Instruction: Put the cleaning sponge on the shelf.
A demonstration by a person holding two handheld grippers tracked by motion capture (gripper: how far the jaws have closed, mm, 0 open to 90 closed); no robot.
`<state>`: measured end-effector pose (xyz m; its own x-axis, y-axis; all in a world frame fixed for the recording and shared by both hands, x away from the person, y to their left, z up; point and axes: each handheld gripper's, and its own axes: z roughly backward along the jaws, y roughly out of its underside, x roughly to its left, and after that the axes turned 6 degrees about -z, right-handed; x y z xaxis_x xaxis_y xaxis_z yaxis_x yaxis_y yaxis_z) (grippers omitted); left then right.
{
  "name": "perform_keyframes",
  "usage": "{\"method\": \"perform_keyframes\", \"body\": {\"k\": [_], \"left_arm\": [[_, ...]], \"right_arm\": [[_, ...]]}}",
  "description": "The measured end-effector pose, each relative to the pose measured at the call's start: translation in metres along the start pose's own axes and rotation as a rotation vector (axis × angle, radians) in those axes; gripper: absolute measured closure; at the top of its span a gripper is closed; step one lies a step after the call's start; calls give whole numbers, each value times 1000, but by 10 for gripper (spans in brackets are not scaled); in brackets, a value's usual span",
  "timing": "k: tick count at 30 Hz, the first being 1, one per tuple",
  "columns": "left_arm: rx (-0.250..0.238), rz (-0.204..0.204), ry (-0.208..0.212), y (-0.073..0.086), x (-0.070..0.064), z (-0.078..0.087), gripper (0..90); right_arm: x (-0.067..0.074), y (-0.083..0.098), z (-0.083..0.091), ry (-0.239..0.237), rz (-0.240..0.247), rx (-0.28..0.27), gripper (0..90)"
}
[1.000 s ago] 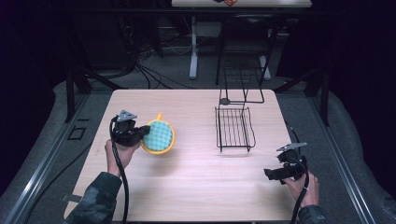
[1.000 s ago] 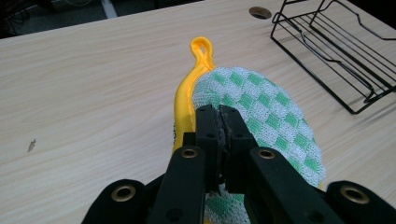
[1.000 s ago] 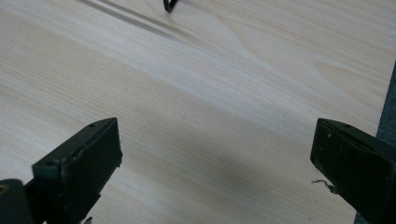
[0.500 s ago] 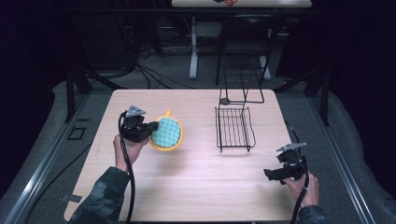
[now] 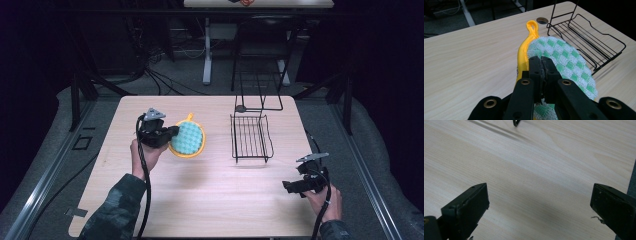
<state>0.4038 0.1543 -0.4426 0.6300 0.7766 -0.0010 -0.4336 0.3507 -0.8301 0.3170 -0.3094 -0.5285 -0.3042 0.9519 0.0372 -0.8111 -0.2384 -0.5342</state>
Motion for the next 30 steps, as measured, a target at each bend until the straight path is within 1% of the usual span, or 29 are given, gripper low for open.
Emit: {"method": "perform_keyframes", "body": {"k": [10,16,22,27,30], "left_arm": [[-7,-7,28,-14,-10,-12,877],[-19,8,54,-23,-13,-19,877],[-24,-2,67,-30,-19,-28,877],[-28,-4,82,-35,-25,-36,877],[-34,2,82,-38,-28,-41,877]], "right_arm": [[0,0,0,0,-1,0,14],[0,0,0,-3,-2,0,14],[0,0,0,-3,-2,-1,15],[0,0,0,3,1,2,15],[0,0,0,1,1,1,15]]}}
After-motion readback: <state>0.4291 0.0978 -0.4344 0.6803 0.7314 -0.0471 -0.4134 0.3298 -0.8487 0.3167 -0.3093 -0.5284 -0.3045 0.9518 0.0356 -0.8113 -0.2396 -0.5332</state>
